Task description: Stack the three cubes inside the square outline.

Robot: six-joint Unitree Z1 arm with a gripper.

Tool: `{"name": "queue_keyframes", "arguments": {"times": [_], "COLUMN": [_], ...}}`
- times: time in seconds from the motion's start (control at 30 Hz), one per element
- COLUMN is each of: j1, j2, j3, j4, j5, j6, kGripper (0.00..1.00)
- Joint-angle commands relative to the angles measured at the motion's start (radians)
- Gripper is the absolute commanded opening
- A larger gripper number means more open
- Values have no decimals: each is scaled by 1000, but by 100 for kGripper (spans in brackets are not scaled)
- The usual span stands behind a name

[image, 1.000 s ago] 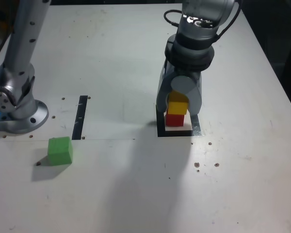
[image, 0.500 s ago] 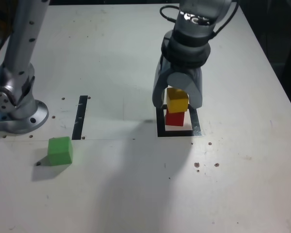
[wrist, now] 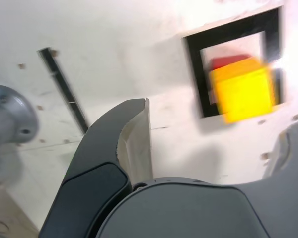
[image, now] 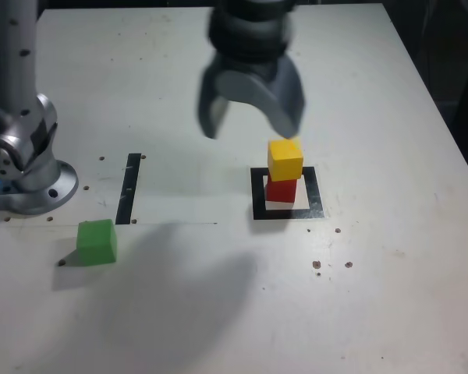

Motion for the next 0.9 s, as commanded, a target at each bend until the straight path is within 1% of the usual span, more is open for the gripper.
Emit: {"name": "queue_keyframes", "arguments": {"times": [0.0,0.1,0.2,0.27,0.33,0.4,0.5,0.67,0.87], "j1": [-12,-25,-46,-70,-104,-146,-204,-281,-419], "j2": [-48,-105,-163,-194,-218,-237,-256,-284,-273], "j3": [54,151,265,329,391,451,515,546,580], "j4": [3,6,5,0,-6,-21,-55,-95,-127], "j5": [0,-11,-31,-42,-61,-88,-142,-207,-278], "j6": [2,-2,-32,-86,-167,-263,-371,-451,-555], "kGripper": [99,99,98,97,95,94,93,93,93]}}
